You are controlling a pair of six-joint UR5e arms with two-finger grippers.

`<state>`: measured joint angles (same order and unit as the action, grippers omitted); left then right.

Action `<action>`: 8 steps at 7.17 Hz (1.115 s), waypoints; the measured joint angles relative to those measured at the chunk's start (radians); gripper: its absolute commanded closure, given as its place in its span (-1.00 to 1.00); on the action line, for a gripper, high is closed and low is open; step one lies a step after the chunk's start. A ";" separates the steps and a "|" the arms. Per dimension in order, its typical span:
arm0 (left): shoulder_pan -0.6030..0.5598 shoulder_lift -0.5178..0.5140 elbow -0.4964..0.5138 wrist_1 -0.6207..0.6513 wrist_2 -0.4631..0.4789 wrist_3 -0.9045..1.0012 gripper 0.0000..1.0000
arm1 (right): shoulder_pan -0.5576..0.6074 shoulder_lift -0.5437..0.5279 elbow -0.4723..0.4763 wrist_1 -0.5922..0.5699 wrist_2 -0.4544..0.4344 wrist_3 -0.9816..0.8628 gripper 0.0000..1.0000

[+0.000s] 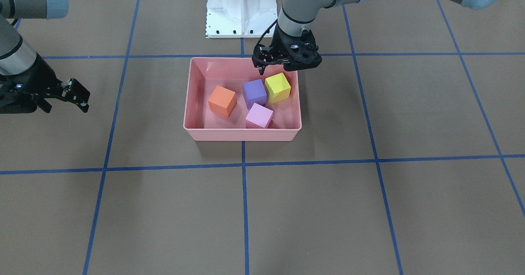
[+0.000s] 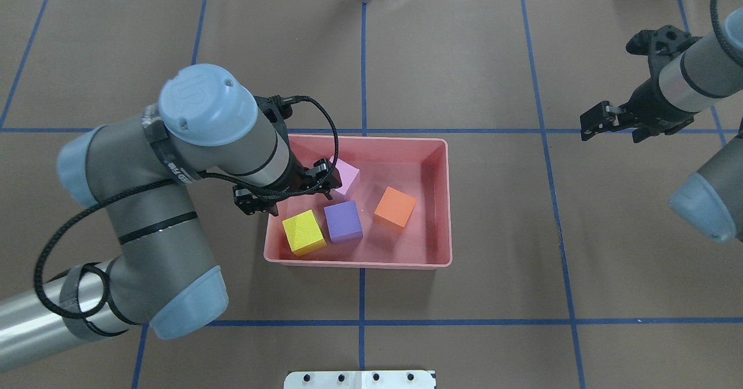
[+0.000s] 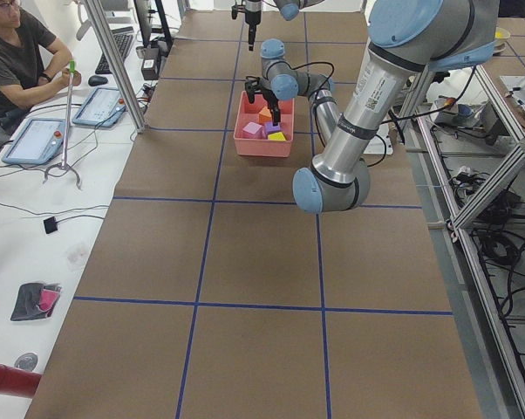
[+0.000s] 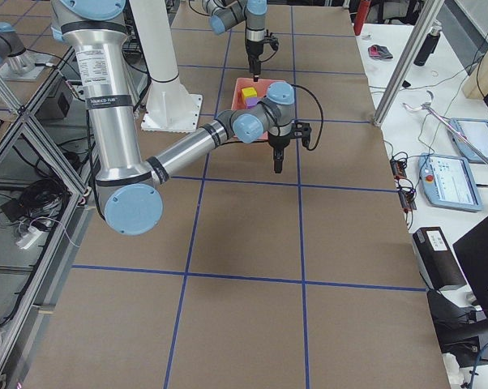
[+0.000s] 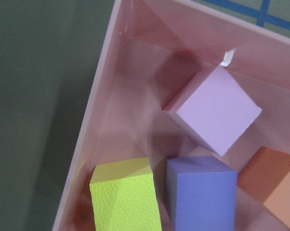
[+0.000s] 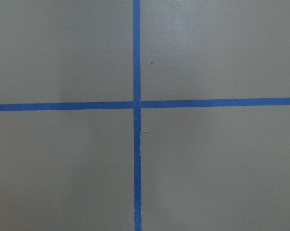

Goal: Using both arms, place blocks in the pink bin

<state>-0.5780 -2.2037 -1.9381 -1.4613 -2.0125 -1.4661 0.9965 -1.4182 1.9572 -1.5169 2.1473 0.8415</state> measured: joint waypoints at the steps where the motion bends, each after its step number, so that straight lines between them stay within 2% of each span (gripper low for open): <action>1: -0.053 0.011 -0.069 0.070 -0.014 0.065 -1.00 | 0.040 -0.015 0.010 -0.003 0.012 -0.023 -1.00; 2: -0.119 0.052 -0.127 0.138 -0.023 0.197 -1.00 | 0.100 -0.032 0.004 -0.008 0.040 -0.093 -1.00; 3: -0.206 0.138 -0.171 0.171 -0.028 0.386 -1.00 | 0.171 -0.054 -0.019 -0.011 0.069 -0.195 -1.00; 4: -0.316 0.241 -0.194 0.179 -0.047 0.608 -1.00 | 0.240 -0.079 -0.045 -0.013 0.088 -0.302 -1.00; 5: -0.453 0.333 -0.177 0.175 -0.104 0.850 -1.00 | 0.305 -0.107 -0.071 -0.014 0.105 -0.403 -1.00; 6: -0.598 0.412 -0.114 0.156 -0.182 1.091 -1.00 | 0.363 -0.131 -0.101 -0.014 0.125 -0.499 -1.00; 8: -0.842 0.503 0.119 0.026 -0.273 1.458 -1.00 | 0.438 -0.156 -0.144 -0.014 0.143 -0.611 -1.00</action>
<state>-1.4202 -1.7006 -1.8188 -1.4358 -2.2856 -0.0085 1.4350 -1.5743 1.8130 -1.5312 2.2907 0.2303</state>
